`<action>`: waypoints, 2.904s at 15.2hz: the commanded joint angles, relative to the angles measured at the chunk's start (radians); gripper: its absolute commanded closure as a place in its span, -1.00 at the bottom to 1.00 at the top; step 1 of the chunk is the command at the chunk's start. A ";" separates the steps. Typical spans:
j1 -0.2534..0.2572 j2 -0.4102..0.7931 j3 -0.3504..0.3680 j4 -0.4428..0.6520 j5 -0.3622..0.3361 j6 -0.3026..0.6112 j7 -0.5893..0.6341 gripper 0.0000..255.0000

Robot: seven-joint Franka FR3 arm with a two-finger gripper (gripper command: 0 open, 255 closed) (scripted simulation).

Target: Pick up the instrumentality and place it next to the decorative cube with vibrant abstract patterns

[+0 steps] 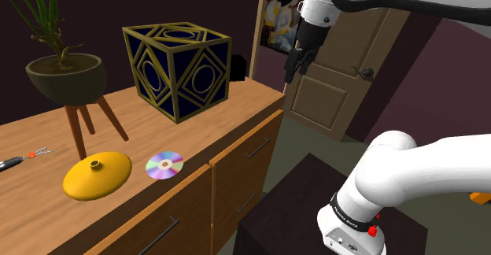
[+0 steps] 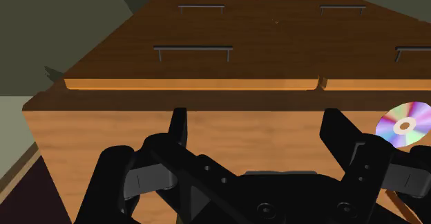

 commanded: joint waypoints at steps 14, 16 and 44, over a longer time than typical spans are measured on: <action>0.117 0.156 0.361 -0.061 -0.124 0.348 0.091 -1.00; 0.120 0.192 0.422 -0.064 -0.161 0.397 0.116 -1.00; 0.038 1.205 1.080 0.130 -1.444 0.204 0.826 -1.00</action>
